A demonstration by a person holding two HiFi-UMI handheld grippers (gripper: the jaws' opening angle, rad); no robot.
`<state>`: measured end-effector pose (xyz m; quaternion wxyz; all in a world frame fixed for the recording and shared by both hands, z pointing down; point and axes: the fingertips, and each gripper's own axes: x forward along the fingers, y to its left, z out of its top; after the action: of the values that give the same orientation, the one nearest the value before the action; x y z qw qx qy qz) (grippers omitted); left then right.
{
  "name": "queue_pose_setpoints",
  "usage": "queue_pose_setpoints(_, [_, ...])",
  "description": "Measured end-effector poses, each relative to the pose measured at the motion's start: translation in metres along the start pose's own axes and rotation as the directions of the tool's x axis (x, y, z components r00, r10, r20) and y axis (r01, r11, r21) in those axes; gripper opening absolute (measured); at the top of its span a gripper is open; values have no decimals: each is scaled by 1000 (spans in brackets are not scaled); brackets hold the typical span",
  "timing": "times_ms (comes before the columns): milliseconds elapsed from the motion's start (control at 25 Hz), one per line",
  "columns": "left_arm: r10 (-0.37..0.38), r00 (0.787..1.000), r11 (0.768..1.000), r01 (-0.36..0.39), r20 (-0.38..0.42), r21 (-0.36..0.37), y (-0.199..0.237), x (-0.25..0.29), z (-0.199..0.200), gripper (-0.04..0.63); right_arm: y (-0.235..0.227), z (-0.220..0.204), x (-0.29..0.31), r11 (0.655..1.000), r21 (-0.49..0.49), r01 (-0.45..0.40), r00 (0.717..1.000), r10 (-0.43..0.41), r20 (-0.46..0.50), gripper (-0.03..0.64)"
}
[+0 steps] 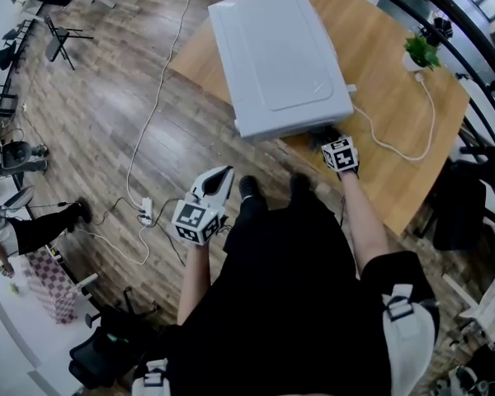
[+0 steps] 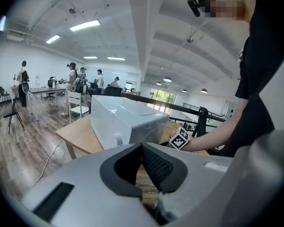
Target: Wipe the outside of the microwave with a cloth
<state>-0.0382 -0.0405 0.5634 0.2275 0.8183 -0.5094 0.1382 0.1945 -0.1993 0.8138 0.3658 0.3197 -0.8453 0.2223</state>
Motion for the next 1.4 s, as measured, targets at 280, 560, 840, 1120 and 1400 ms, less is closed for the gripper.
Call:
queue_pose_setpoints(280, [6,1000,1000,-6,0,-4,20,-15,-5,2,31,13,20,999,-42,-26,999,27,20,37])
queue_pose_setpoints(560, [5,1000,1000,-5,-5,-24,40,-29,-11,2,54,20,32,999,-35,-25,999,26,21,37])
queue_pose_setpoints(840, [-7,1000,1000,7,-2,-27,61,-39,-14,2,82,18,43,999,-26,-44,999,43,-21,37])
queue_pose_setpoints(1120, [-29,1000,999,29,-2,-17,78,-49,-14,2,111,28,54,999,-1,-37,999,37,1,37])
queue_pose_setpoints(1400, [-40,999,999,40,1,-10,97,-65,-19,2,144,32,64,999,5,-54,999,54,-4,37])
